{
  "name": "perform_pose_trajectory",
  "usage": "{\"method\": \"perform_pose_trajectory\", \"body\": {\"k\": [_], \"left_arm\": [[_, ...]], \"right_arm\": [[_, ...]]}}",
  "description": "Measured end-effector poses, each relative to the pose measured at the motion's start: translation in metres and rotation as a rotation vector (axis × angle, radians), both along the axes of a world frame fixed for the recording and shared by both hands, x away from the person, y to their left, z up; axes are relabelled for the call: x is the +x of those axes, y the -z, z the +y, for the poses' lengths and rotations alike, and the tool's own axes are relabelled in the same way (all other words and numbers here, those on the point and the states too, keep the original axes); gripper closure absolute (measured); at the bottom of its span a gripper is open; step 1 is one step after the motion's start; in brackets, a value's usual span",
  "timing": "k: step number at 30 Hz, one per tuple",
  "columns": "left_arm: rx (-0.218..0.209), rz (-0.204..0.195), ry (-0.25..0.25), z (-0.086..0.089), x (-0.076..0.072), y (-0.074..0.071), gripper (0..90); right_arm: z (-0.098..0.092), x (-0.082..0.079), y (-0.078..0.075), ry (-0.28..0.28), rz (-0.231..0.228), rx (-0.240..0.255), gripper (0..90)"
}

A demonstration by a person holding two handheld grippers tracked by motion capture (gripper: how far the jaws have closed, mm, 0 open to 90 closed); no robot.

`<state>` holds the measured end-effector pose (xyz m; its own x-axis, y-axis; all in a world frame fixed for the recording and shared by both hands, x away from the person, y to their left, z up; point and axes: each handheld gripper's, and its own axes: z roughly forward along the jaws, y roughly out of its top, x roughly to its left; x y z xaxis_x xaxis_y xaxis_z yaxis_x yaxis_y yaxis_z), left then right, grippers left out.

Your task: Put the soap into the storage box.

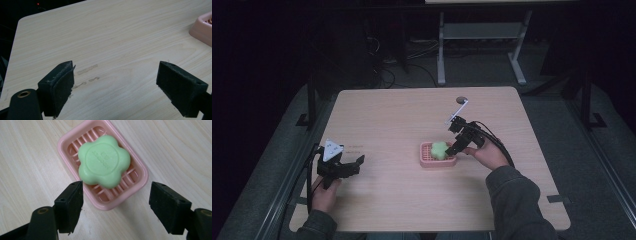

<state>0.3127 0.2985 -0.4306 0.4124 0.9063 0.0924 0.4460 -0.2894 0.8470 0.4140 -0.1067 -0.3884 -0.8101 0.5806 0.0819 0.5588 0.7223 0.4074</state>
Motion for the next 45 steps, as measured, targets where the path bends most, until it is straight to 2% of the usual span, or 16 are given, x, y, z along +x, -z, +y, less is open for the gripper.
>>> {"method": "perform_pose_trajectory", "body": {"k": [14,22,32,45], "left_arm": [[-0.001,-0.002,-0.001,0.0,0.0,0.0,14.2],[0.002,-0.001,0.001,0.0,0.0,0.0,14.2],[0.002,-0.002,0.004,0.0,0.0,0.0,14.2],[0.004,-0.001,0.005,-0.001,0.0,0.0,14.2]], "right_arm": [[-0.009,-0.006,-0.003,0.006,-0.007,0.005,27.3],[-0.016,-0.011,0.004,0.016,0.006,0.013,27.2],[-0.022,-0.018,0.001,0.019,-0.006,0.009,27.3],[-0.037,-0.024,0.009,0.04,0.013,0.015,27.3]]}}
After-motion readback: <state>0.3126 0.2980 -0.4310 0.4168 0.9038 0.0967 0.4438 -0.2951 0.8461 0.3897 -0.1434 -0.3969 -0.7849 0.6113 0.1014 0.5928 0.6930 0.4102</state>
